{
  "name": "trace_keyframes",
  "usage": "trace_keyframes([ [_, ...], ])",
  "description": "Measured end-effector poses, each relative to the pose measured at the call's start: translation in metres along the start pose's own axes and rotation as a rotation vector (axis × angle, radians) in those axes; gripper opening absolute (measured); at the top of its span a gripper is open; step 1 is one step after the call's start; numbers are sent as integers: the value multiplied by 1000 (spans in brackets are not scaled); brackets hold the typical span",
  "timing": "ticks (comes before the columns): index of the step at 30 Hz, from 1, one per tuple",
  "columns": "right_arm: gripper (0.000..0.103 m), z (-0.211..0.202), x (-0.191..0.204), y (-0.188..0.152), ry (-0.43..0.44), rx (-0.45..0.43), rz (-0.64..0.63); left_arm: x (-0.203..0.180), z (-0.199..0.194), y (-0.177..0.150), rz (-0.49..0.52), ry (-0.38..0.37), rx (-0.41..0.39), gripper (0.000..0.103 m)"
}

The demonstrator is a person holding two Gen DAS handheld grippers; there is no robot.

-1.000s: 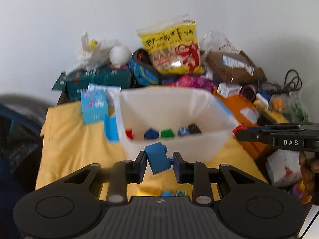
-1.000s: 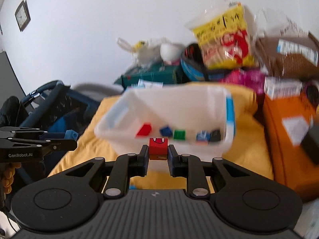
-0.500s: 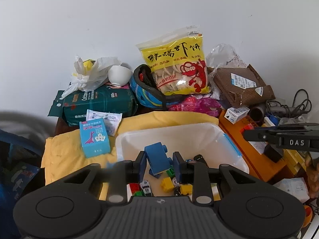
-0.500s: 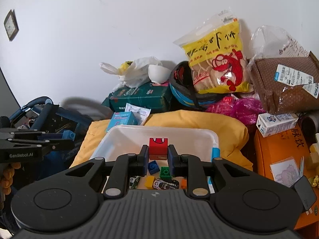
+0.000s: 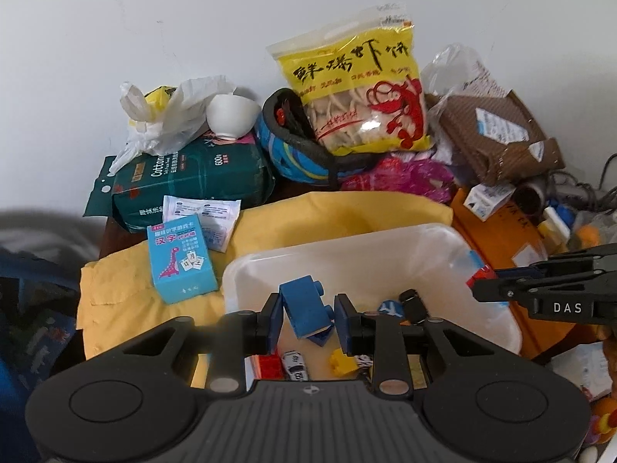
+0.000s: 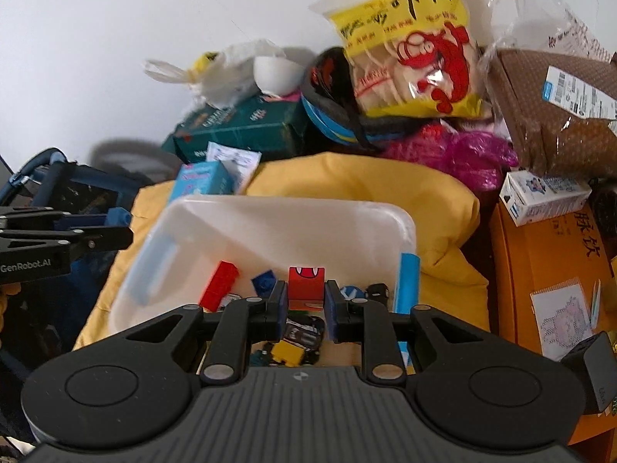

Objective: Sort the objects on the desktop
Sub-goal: 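Carry both blocks over the white bin and open both grippers to drop them, then grasp the green frog tile with the right gripper while the left gripper grasps the black toy car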

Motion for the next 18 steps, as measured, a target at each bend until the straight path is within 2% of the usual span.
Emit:
trace_keyframes([
  [1,31,1,-2,1,-14,-1,3,0,3,1,-6,3,8,37],
  [2,38,1,-2,1,-28,-8,2,0,5,1,-12,4,14,50],
  [3,59,-1,-2,1,-39,-19,-1,0,6,1,-15,16,13,62],
  [4,63,-2,-2,0,-38,-30,-8,0,7,-1,-12,39,8,64],
  [9,63,-13,8,-18,-19,-58,-60,4,1,-17,3,59,-13,64],
  [12,63,-25,24,-48,22,-88,-110,7,-15,-44,0,45,-50,64],
  [15,63,-30,39,-87,62,-103,-157,2,-30,-91,4,20,-58,64],
  [18,62,-24,45,-130,56,-77,-185,-8,-31,-149,14,3,-20,64],
])
Point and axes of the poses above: each gripper's, at about its wrist camera, not at the fingertips, and z roughly the way its jaws point, x to its left, y to its top, the point moved 2 cm from there along z, roughly the way its jaws point, and after that the axes turned 13 degrees about y, right-handed, at the moved point
